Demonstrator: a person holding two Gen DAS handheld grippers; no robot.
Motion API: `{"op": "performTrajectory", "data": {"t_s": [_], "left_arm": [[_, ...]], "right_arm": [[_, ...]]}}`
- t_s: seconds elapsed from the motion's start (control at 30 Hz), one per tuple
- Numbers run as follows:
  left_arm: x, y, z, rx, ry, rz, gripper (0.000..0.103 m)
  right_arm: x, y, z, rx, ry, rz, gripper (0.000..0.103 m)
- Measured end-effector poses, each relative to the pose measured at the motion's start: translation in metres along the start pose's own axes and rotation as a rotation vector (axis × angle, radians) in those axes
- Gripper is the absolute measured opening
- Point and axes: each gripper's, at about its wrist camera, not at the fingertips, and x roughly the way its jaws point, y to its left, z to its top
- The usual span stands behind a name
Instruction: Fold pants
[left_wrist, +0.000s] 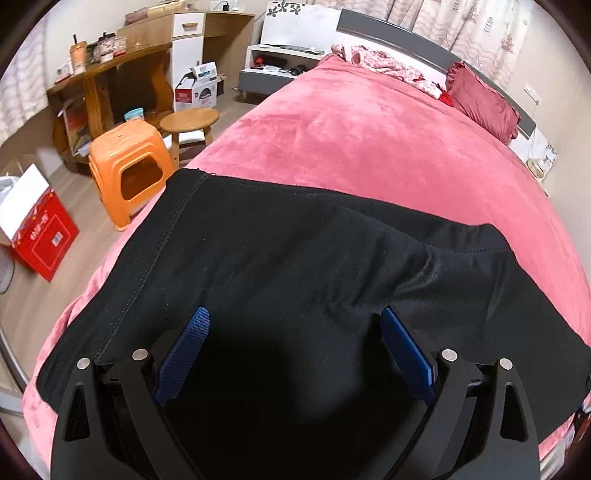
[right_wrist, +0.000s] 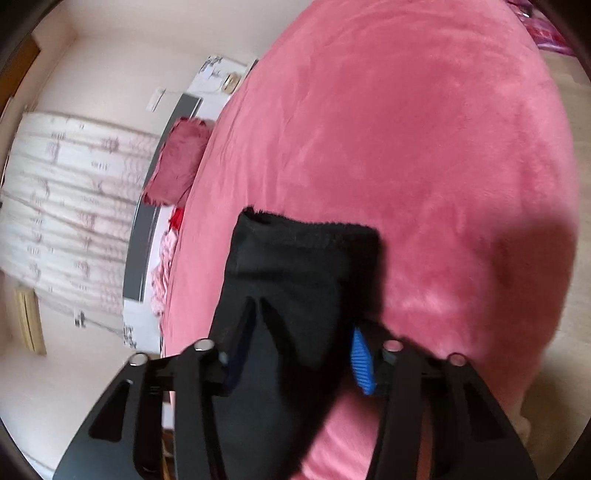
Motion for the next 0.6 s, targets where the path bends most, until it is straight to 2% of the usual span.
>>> {"op": "performTrajectory", "data": {"t_s": [0.03, 0.1, 0.17, 0.3, 0.43, 0.6], "left_arm": [[0.000, 0.001, 0.000, 0.003, 0.001, 0.000, 0.093], [0.000, 0.003, 0.000, 0.004, 0.001, -0.003, 0.093], [0.000, 0.004, 0.001, -0.007, 0.001, -0.006, 0.093], [-0.002, 0.009, 0.003, -0.055, 0.000, -0.027, 0.093], [-0.006, 0.011, 0.003, -0.097, 0.001, -0.057, 0.093], [-0.012, 0.002, -0.001, -0.096, 0.003, -0.122, 0.093]], "right_arm": [[0.004, 0.001, 0.002, 0.010, 0.005, 0.012, 0.031], [0.008, 0.004, 0.005, 0.032, 0.018, 0.023, 0.023], [0.005, 0.009, 0.009, 0.053, 0.023, 0.043, 0.020], [-0.009, 0.040, 0.006, 0.001, 0.021, 0.056, 0.017], [-0.024, 0.098, -0.009, -0.135, 0.025, 0.046, 0.016], [-0.049, 0.198, -0.054, -0.432, 0.007, 0.052, 0.016]]}}
